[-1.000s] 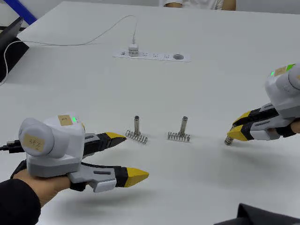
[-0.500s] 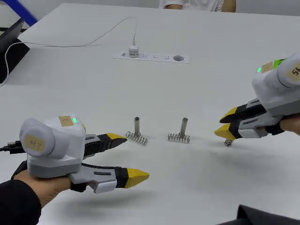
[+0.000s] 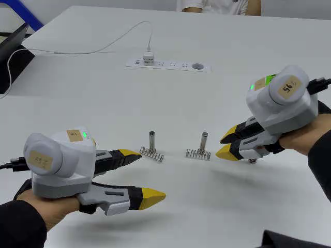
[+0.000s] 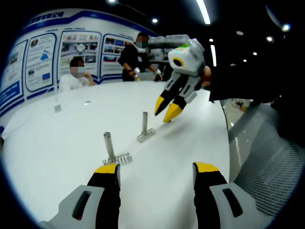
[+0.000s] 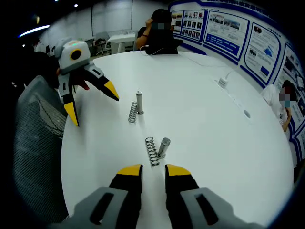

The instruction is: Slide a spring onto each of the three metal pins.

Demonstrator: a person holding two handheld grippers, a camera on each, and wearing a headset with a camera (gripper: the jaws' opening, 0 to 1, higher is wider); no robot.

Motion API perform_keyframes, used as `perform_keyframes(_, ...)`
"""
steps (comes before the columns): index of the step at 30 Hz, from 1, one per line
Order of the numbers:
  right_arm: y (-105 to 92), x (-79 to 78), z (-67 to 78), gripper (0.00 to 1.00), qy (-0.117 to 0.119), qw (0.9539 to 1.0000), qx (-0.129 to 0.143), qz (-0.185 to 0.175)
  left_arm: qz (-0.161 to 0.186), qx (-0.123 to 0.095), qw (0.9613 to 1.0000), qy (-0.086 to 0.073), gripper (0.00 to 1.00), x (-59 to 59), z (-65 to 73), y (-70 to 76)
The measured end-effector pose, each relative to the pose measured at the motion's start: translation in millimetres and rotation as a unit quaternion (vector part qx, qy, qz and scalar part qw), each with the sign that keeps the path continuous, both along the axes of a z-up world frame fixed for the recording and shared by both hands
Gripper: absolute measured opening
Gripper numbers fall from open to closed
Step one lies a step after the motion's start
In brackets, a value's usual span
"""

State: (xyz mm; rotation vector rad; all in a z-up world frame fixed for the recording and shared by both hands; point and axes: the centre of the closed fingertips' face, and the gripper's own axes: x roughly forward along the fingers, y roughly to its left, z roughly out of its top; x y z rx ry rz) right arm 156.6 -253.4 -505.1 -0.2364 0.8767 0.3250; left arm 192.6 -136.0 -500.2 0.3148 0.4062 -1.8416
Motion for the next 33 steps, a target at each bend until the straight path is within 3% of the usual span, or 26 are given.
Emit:
perform_keyframes(16, 0.4, 13.2, -24.2, 0.16, 0.023, 0.9997, 0.005, 0.01, 0.001, 0.002, 1.0, 0.0, 0.62, 0.0, -0.9, 0.5)
perform_keyframes(33, 6.4, 13.8, -41.5, 0.12, 0.043, 0.9988, 0.011, 0.02, 0.003, 0.004, 1.0, 0.001, 0.61, 1.5, -2.3, 0.9)
